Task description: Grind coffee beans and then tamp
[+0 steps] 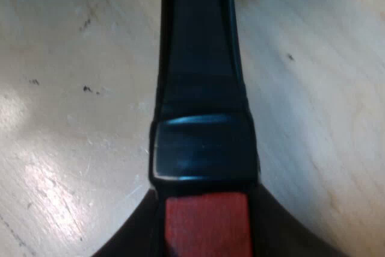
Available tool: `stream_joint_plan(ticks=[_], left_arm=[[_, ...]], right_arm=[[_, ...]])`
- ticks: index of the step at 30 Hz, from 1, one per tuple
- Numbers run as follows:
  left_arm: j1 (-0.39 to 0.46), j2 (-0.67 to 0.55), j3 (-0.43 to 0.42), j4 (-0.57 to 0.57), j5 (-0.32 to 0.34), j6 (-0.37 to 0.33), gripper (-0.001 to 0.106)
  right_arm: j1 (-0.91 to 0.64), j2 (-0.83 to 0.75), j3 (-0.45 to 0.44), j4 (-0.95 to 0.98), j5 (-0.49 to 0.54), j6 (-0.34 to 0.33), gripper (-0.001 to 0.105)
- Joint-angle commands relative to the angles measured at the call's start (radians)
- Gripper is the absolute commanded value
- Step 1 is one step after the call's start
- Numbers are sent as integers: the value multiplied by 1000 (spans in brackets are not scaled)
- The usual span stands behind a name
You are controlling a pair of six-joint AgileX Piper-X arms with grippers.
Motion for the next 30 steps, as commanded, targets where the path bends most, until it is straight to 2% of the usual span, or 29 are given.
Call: stream_joint_plan(ticks=[1,11,18,21,23,27,30], left_arm=[[-5,1,-7,-1,13,-1,62],[-5,1,-7,6,13,-1,62],[-5,1,-7,80,13,-1,62],[-5,1,-7,113,-27,-1,62],[-5,1,-7,128,-46,-1,62],[-5,1,-7,131,-48,-1,62],[-5,1,-7,131,-48,-1,62]], right_arm=[[-3,28,4,-86,-8,-10,0],[-3,171,4,-181,-12,-5,0],[-3,221,4,-182,-7,6,0],[-3,228,4,-180,-3,30,0],[-3,230,4,-174,36,59,0],[-3,237,4,-168,63,119,0],[-3,251,4,-144,64,120,0]])
